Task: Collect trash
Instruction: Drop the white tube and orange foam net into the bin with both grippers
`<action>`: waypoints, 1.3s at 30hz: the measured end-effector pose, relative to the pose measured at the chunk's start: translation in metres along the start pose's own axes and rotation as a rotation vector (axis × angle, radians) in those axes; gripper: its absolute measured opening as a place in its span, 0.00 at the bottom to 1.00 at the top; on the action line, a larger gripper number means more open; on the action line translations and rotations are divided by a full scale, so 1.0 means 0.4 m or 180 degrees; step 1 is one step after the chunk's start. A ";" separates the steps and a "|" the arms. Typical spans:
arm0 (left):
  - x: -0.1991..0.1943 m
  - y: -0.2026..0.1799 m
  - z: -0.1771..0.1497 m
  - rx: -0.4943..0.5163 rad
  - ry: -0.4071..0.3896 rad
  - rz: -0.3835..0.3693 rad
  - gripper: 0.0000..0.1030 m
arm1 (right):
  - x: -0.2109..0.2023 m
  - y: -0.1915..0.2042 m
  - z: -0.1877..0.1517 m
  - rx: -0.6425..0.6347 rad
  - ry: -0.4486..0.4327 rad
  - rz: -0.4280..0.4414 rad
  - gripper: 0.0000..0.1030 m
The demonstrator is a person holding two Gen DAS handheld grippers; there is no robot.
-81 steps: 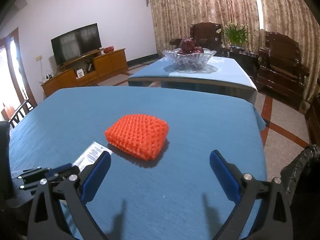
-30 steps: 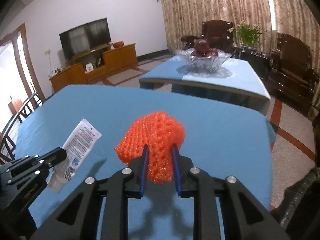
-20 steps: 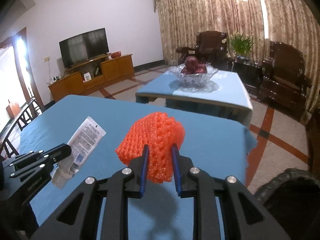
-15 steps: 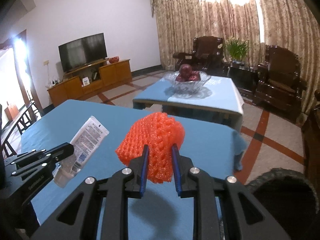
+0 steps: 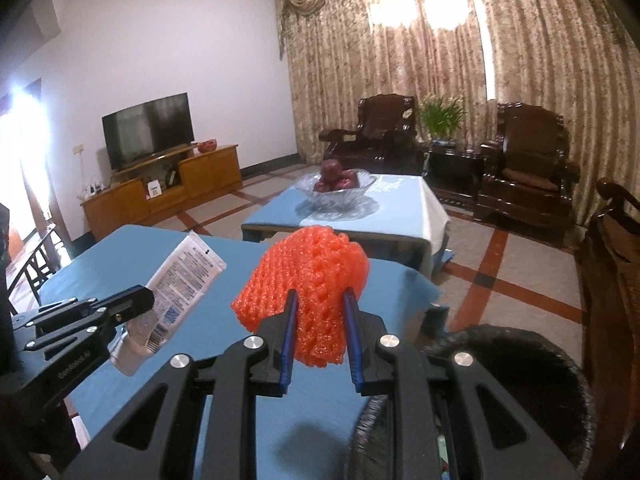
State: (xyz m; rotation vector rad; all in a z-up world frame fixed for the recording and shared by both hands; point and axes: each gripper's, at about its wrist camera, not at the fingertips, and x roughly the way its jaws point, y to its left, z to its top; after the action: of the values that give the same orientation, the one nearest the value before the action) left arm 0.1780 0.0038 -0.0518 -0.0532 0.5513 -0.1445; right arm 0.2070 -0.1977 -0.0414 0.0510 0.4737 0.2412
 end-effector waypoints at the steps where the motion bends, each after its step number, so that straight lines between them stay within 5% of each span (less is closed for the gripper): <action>1: -0.005 -0.013 0.001 0.0018 -0.0008 -0.0028 0.02 | -0.016 -0.009 -0.001 -0.0001 -0.0015 -0.0028 0.21; 21: 0.008 -0.275 -0.028 0.0376 0.0032 -0.0674 0.02 | -0.202 -0.241 -0.050 0.0180 -0.0135 -0.0676 0.21; 39: 0.157 -0.477 -0.091 0.0606 0.0191 -0.1100 0.02 | -0.217 -0.465 -0.166 0.0412 0.0105 -0.1200 0.21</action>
State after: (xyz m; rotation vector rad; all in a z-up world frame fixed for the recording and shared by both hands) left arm 0.1885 -0.1949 -0.0983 0.0420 0.5828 -0.5360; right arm 0.1424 -0.3995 -0.0813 0.0830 0.5216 -0.1591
